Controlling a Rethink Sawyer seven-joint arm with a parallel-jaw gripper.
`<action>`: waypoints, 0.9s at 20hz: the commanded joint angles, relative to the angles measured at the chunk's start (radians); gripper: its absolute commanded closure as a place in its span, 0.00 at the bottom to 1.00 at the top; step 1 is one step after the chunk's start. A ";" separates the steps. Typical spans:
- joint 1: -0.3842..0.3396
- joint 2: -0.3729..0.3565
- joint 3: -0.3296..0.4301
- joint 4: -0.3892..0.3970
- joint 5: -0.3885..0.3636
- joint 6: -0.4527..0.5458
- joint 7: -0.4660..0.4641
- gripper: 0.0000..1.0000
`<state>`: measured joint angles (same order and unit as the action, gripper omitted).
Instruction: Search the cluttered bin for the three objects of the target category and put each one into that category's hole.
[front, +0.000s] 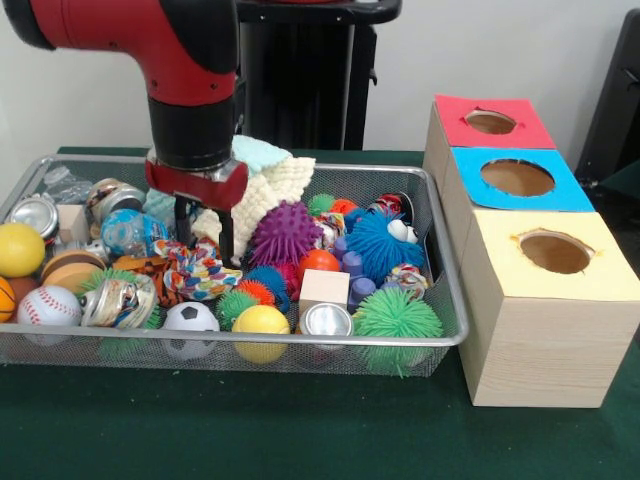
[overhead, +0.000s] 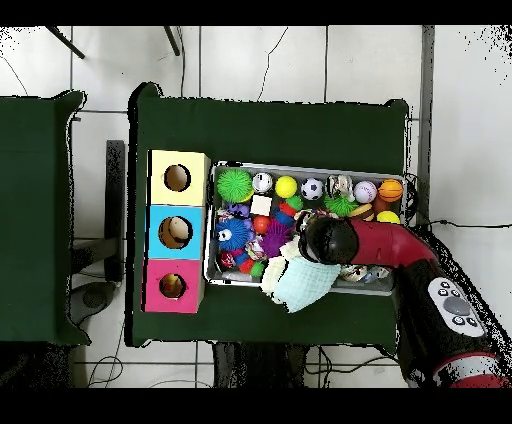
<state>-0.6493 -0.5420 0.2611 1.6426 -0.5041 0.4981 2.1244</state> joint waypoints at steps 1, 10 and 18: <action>0.031 -0.097 0.033 0.076 0.006 0.017 -0.014 0.00; 0.112 -0.122 -0.048 0.050 0.030 0.022 0.103 0.00; 0.258 -0.059 -0.257 0.044 0.151 -0.086 0.416 0.00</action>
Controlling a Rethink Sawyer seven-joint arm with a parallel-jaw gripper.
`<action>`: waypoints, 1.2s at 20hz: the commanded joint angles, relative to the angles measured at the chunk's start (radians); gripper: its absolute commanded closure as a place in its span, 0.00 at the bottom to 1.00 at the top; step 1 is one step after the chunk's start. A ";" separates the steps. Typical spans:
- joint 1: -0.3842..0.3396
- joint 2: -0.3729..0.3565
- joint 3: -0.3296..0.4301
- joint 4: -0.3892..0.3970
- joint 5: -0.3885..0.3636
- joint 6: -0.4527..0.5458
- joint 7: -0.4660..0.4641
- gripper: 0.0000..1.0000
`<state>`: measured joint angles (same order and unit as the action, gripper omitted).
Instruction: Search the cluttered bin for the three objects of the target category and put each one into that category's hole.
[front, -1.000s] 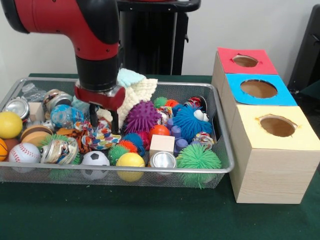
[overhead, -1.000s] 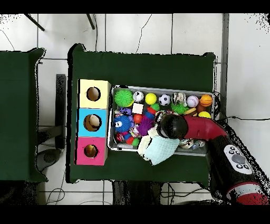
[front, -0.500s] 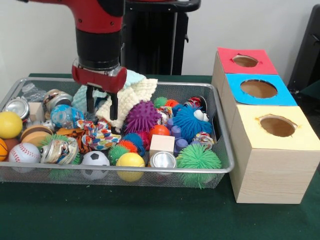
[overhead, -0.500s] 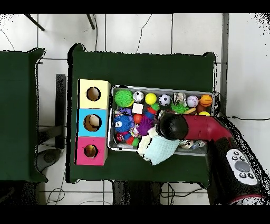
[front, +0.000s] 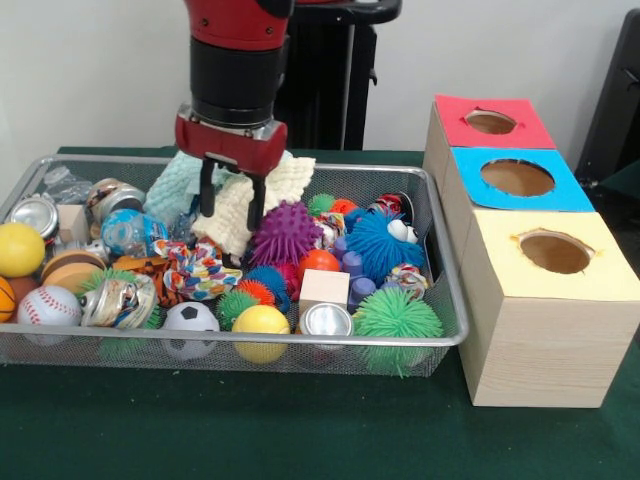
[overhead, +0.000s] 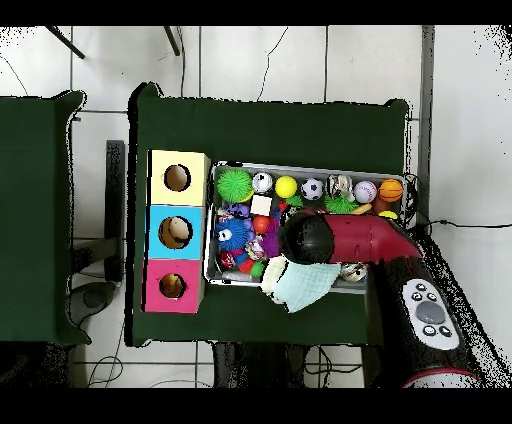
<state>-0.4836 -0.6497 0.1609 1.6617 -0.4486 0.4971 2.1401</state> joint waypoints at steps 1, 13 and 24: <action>0.104 0.051 -0.174 0.036 0.116 -0.099 0.418 0.00; 0.147 0.098 -0.231 0.092 0.313 -0.171 0.465 0.00; 0.229 0.127 -0.323 0.117 0.488 -0.214 0.531 0.00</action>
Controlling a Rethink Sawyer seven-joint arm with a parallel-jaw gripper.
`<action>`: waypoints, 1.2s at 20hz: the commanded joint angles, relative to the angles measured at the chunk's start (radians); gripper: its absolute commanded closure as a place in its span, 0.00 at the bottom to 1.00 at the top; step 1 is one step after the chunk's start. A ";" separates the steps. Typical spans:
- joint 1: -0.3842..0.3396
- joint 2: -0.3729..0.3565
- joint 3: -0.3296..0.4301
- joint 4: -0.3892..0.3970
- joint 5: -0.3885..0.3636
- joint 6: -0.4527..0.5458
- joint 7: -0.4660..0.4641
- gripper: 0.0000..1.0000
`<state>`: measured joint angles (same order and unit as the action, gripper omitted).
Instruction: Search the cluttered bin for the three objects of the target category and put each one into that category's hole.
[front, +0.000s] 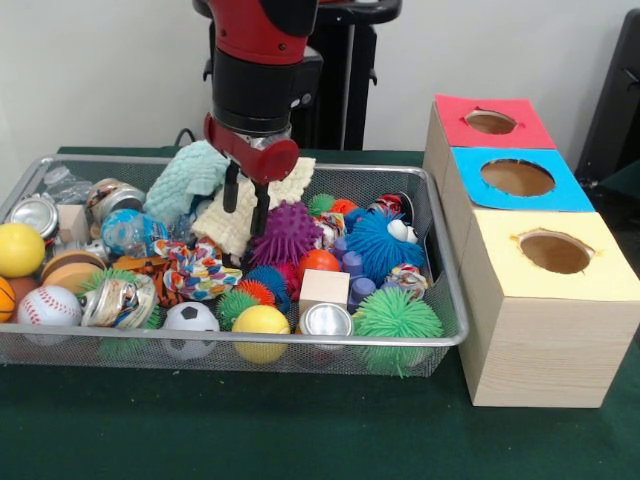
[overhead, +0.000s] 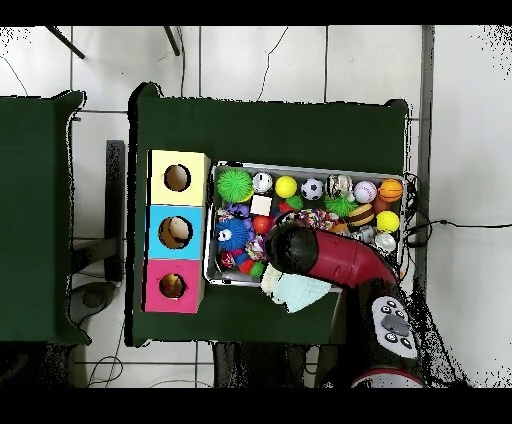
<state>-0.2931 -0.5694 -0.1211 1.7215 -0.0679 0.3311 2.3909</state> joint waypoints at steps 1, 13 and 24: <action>0.045 0.053 -0.049 0.048 0.117 -0.041 0.274 0.00; -0.077 0.116 0.001 -0.051 0.106 -0.036 0.104 0.00; -0.082 0.141 -0.006 -0.101 0.090 -0.031 0.096 0.00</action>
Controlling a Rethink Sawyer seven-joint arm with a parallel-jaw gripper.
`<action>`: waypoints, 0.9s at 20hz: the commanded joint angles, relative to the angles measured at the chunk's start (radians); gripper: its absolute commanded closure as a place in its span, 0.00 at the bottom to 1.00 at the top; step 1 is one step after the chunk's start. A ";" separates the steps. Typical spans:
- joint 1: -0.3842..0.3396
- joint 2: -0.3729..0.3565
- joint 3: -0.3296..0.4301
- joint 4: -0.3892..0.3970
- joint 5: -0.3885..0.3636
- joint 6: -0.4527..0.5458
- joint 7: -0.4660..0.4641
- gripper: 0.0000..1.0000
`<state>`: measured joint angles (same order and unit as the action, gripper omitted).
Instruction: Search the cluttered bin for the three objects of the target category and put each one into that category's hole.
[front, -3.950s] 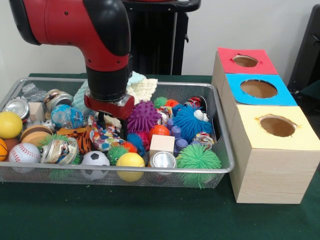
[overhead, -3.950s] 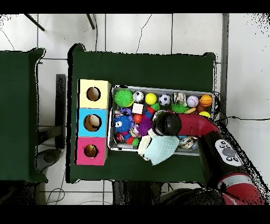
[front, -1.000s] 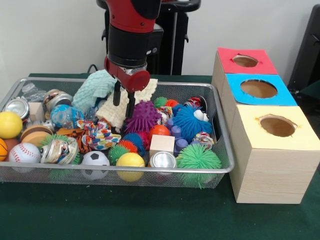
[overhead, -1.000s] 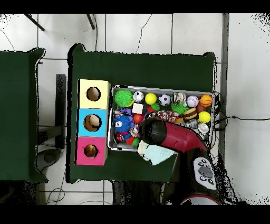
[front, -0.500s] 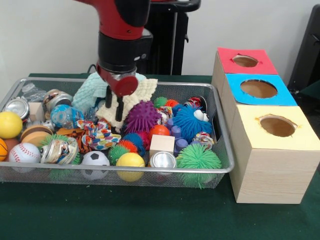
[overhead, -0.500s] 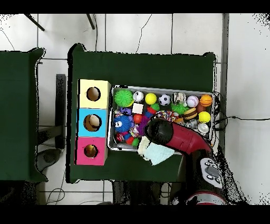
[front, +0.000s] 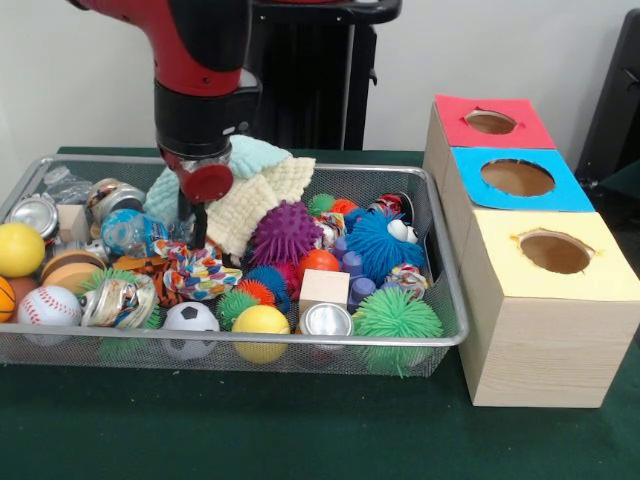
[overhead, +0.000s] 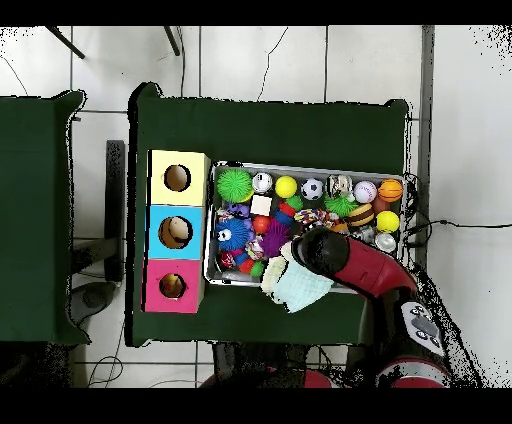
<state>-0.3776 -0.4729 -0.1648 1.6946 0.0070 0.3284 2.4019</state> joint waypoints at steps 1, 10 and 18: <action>0.008 0.048 0.032 -0.078 0.015 -0.030 0.088 0.00; 0.027 0.067 0.015 -0.097 0.019 -0.036 0.098 0.00; 0.029 0.196 0.037 -0.184 0.051 -0.074 0.119 0.00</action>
<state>-0.3465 -0.3946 -0.1771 1.6372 0.0081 0.3282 2.4019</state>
